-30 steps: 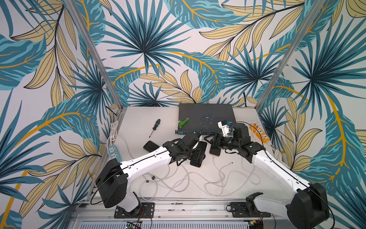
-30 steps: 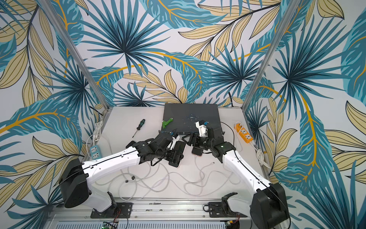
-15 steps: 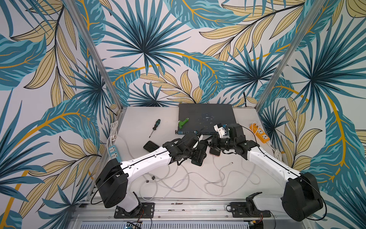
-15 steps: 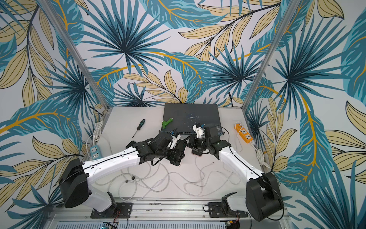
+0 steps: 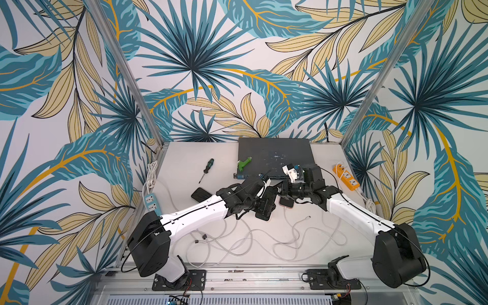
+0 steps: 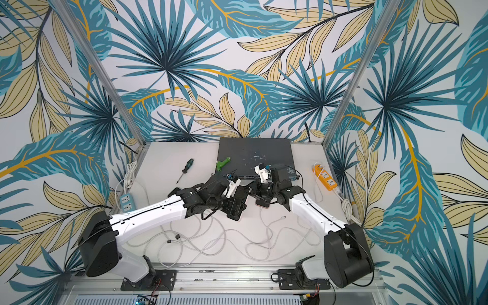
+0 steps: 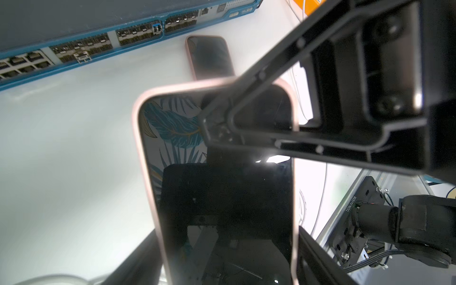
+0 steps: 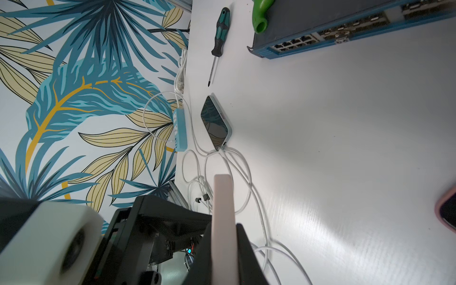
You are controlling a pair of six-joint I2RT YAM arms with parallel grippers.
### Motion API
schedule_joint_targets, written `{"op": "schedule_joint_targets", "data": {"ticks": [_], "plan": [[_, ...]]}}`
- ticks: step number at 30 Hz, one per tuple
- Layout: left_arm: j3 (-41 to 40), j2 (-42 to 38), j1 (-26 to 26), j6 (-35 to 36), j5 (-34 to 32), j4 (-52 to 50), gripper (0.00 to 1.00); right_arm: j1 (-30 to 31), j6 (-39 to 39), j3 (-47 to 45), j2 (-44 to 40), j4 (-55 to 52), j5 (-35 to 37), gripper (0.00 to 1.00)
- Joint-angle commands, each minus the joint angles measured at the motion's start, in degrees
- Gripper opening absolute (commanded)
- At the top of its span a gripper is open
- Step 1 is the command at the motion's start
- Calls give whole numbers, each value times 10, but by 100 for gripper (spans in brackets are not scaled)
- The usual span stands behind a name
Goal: Plug the charging cable into the phone
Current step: Place the charging cable at the center of the board.
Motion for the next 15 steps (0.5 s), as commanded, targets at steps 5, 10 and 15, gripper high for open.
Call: {"op": "schedule_joint_targets", "data": {"ticks": [5, 10, 15], "plan": [[-17, -144, 29, 10, 96, 26, 89, -18, -61, 43, -67, -16, -34, 0], [-113, -247, 77, -46, 215, 146, 92, -27, -66, 61, -83, 10, -126, 0], [-115, -238, 79, -66, 278, 178, 90, -27, -22, 66, -86, 96, -211, 0]]}}
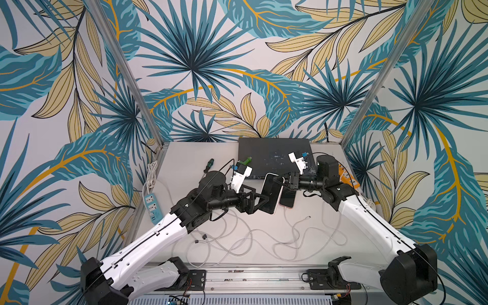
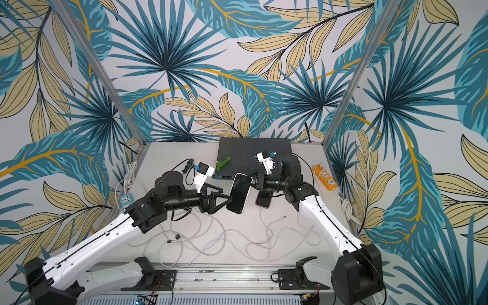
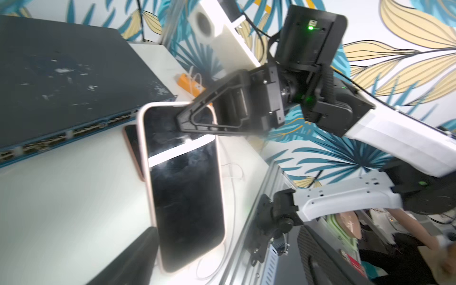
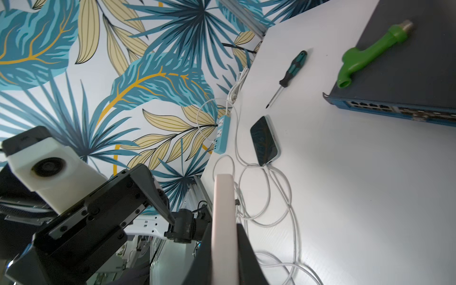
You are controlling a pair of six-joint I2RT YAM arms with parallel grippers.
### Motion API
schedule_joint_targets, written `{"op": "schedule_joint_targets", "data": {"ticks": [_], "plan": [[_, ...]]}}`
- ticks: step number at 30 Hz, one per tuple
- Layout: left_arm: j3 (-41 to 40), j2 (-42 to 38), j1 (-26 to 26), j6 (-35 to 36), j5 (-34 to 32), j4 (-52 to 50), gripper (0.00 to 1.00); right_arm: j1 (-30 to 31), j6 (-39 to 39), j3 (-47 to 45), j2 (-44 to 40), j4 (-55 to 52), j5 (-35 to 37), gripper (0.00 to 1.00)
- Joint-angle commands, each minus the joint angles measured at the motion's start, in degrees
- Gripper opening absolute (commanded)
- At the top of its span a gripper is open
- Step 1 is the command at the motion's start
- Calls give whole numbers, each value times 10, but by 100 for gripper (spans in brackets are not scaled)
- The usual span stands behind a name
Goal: Plug the charging cable into the phone
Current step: Place the charging cable at the center of the board.
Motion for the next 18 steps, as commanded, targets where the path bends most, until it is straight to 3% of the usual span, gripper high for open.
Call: {"op": "schedule_joint_targets", "data": {"ticks": [1, 13, 18], "plan": [[-15, 16, 2, -20, 68, 43, 89, 1, 29, 11, -17, 82, -94, 0], [-2, 54, 9, -45, 118, 81, 81, 10, 36, 14, -22, 84, -162, 0], [30, 34, 10, -1, 101, -10, 81, 11, -45, 46, -26, -39, -145, 0]]}}
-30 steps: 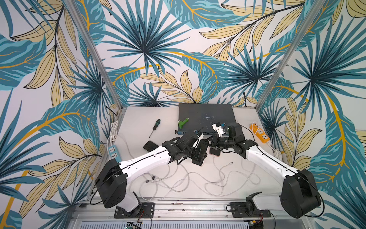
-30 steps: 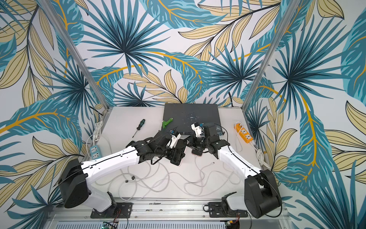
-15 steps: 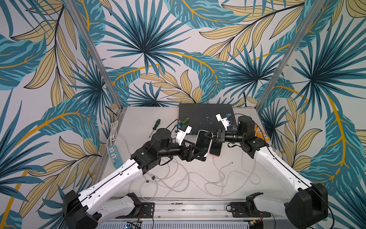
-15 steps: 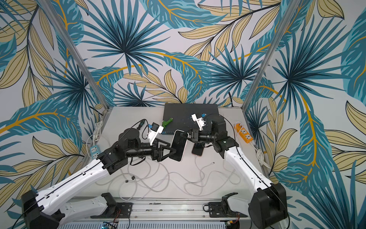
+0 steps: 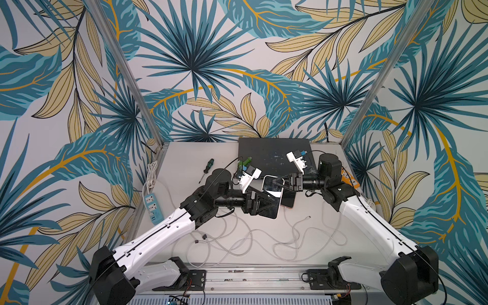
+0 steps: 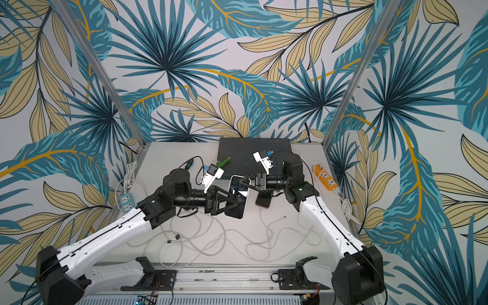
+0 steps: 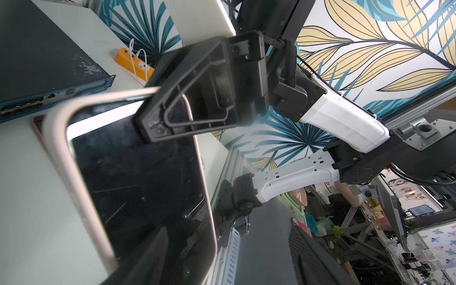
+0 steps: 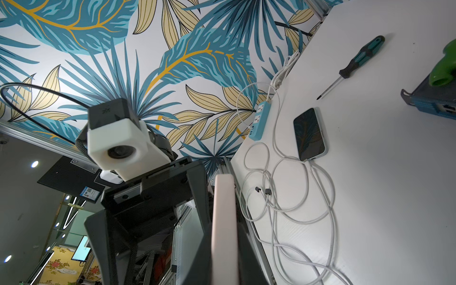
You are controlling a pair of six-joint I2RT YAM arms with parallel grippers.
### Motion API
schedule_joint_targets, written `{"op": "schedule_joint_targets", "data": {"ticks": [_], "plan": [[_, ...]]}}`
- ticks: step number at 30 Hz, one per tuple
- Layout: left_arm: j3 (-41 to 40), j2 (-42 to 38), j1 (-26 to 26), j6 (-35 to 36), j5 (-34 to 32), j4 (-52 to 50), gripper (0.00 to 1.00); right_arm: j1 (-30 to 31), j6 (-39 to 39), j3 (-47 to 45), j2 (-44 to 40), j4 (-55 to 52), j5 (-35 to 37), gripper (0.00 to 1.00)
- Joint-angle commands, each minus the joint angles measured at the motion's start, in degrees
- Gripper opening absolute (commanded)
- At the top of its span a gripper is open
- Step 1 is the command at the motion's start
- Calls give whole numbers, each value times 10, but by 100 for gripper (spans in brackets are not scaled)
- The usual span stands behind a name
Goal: Plug the charging cable into the phone
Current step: Place the charging cable at the center of the board.
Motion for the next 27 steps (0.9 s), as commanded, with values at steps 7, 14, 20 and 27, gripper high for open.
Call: {"op": "schedule_joint_targets", "data": {"ticks": [7, 14, 20, 27], "plan": [[29, -61, 14, 84, -114, -210, 82, 8, -66, 46, -16, -105, -44, 0], [11, -39, 21, 61, -67, -135, 83, 9, -46, 47, -13, -72, -57, 0], [-10, 29, 21, -3, 29, 16, 80, 13, -16, 47, 4, -16, -59, 0], [-37, 32, 21, -39, 42, 86, 61, 15, 2, 38, 19, 22, -61, 0]]}}
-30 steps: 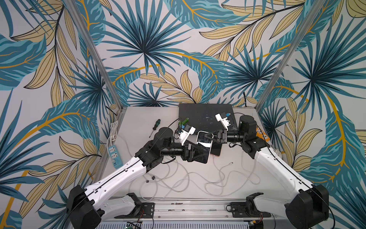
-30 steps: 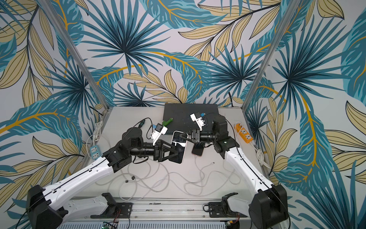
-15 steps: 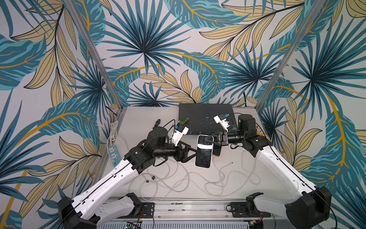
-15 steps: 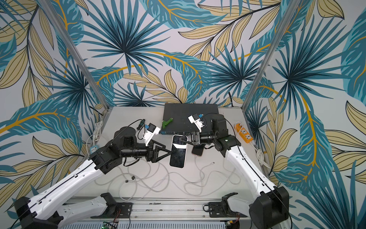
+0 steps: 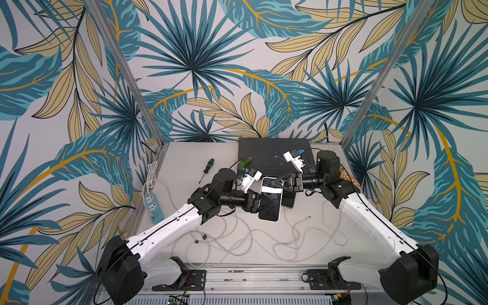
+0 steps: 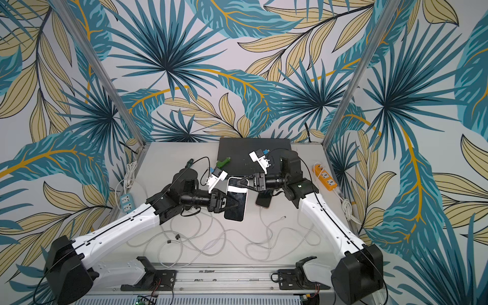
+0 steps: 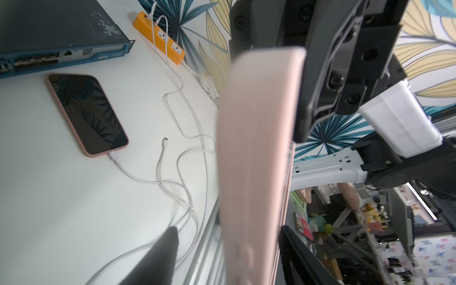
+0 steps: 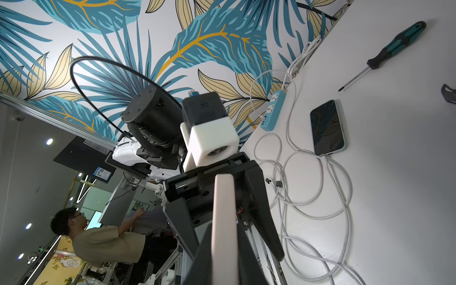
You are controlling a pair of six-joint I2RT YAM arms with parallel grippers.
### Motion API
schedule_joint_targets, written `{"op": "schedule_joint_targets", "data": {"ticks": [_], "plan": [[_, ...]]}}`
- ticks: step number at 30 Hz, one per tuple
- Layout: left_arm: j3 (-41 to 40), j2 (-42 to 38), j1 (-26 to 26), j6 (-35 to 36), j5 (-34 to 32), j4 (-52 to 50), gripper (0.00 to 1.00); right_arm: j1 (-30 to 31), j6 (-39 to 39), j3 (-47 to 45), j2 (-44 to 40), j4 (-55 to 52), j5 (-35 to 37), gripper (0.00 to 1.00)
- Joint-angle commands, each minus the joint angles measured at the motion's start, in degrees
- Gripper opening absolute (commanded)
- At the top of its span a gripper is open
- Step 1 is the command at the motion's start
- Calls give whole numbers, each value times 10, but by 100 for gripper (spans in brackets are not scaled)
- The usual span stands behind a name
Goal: Plug the charging cable into the phone
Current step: Place the charging cable at the center of the board.
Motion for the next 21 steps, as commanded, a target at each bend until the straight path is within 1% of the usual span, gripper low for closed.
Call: {"op": "schedule_joint_targets", "data": {"ticks": [1, 7, 10, 13, 14, 15, 16, 17, 18, 19, 21], "plan": [[-12, -22, 2, -20, 17, 65, 57, 4, 24, 2, 0, 49, -26, 0], [-16, -21, 2, -31, 39, 84, 29, 4, 32, -4, -4, 60, -33, 0], [-19, -25, 2, -35, 44, 91, 17, 4, 31, -7, -6, 62, -35, 0], [-18, -25, 2, -46, 50, 103, 0, 4, 29, -10, -5, 59, -36, 0], [-18, -25, 2, -47, 49, 103, 0, 5, 26, -9, -4, 55, -37, 0], [-17, -25, 2, -48, 46, 101, 0, 5, 20, -8, -3, 45, -34, 6], [-15, -25, 2, -45, 42, 95, 0, 4, 7, -3, -3, 26, -28, 34], [-13, -26, 2, -39, 33, 82, 0, 3, -12, 4, -3, -2, -15, 54], [-10, -29, 2, -32, 19, 65, 0, 3, -33, 12, -6, -36, 0, 67], [-5, -32, 3, -26, 0, 44, 0, -1, -50, 18, -11, -61, 23, 74], [0, -46, 16, -27, -51, 8, 0, -18, -62, 19, -28, -118, 83, 79]]}}
